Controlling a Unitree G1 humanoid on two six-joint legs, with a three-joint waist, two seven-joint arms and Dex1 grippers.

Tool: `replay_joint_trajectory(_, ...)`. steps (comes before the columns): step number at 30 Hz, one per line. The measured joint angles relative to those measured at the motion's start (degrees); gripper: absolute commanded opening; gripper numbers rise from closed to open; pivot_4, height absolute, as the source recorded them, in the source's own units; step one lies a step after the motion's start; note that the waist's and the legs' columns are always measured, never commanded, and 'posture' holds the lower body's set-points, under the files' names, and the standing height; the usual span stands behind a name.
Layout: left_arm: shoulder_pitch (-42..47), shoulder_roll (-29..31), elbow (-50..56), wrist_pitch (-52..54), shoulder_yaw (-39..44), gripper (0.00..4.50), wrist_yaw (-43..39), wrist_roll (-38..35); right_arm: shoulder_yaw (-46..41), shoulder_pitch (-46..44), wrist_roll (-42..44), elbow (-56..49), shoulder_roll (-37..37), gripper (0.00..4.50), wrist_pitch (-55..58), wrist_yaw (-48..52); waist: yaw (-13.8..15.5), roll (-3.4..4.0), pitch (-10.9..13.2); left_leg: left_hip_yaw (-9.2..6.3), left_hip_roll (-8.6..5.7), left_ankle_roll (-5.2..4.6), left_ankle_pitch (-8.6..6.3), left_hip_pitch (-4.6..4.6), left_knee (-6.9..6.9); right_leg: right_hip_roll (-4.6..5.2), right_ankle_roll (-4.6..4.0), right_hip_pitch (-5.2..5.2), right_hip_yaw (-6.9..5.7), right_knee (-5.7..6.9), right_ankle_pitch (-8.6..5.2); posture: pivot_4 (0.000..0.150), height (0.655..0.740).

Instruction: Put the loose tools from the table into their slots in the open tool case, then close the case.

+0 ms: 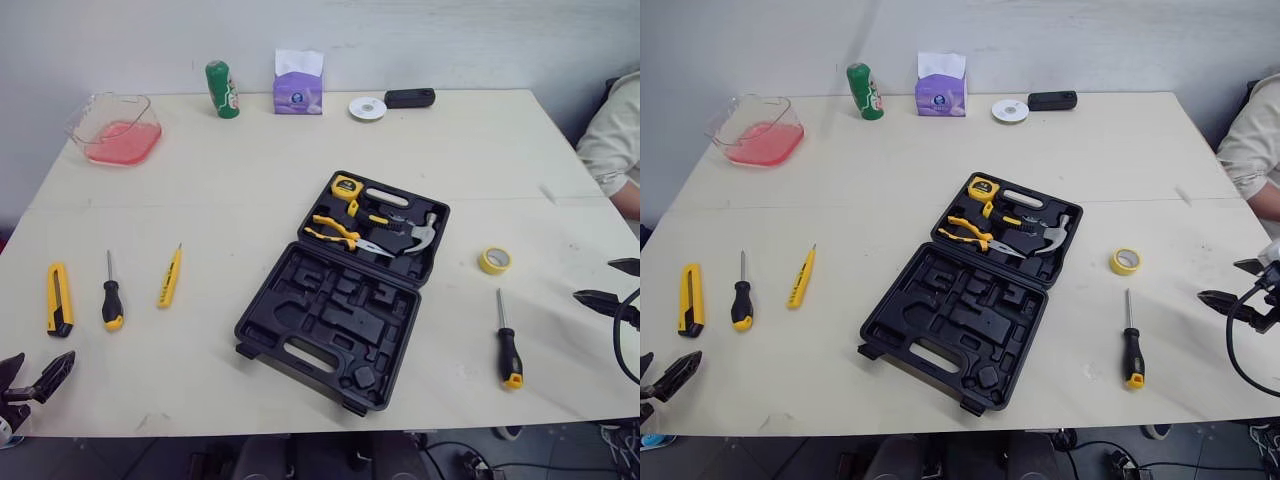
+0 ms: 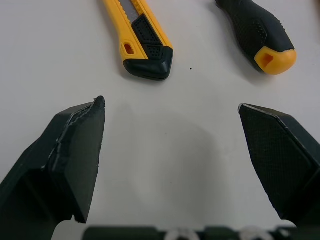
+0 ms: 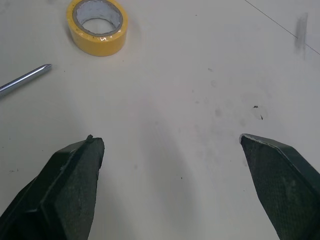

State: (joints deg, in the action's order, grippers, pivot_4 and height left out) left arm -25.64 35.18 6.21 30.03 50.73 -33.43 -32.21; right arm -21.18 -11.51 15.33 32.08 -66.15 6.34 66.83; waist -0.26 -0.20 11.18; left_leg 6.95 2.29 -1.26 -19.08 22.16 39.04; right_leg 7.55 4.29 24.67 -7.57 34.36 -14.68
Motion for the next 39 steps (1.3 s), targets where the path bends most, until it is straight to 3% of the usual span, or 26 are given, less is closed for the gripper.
replay_joint_trajectory(26,5.48,0.89,7.36,4.81,-2.06,4.49,4.92,-0.34,-2.58,4.95,1.89,-6.2,3.15,4.5,1.52,-5.62,0.17,-0.01,-0.01,0.11,-0.02,0.14,0.24,-0.1,0.04,-0.02,0.01,-0.01,0.0,0.19,0.0,0.15,0.7244)
replay_joint_trajectory(28,5.94,1.81,10.05,5.57,-3.05,4.49,4.59,-0.69,-3.9,6.11,3.32,-9.23,4.21,4.5,3.7,-5.87,0.16,-0.02,-0.01,0.11,-0.01,0.16,0.25,-0.1,0.04,-0.03,0.01,-0.02,0.02,0.19,0.0,0.15,0.7244)
replay_joint_trajectory(32,15.93,8.03,19.87,8.97,-15.56,4.49,2.42,-2.73,-5.48,9.45,9.39,-28.07,8.26,4.5,12.9,-8.17,1.09,0.02,-0.03,-0.04,-0.06,0.38,0.23,-0.09,0.07,0.01,-0.05,-0.06,0.17,0.33,0.07,0.15,0.7244)
replay_joint_trajectory(36,23.26,10.16,19.61,10.02,-21.7,4.49,1.38,-3.16,-4.16,11.17,9.92,-38.49,10.44,4.5,18.59,-12.48,1.12,0.03,-0.04,0.08,0.03,0.35,0.42,-0.12,0.03,-0.15,-0.11,-0.02,0.15,0.39,0.03,0.15,0.7244)
replay_joint_trajectory(39,32.73,9.86,12.83,8.33,-30.31,3.65,-1.86,-1.31,-2.21,12.66,9.98,-45.96,14.81,4.5,23.93,-18.47,1.48,0.02,-0.04,0.13,0.04,0.38,0.5,-0.1,0.06,-0.46,-0.12,0.05,-0.12,0.42,0.03,0.15,0.7244)
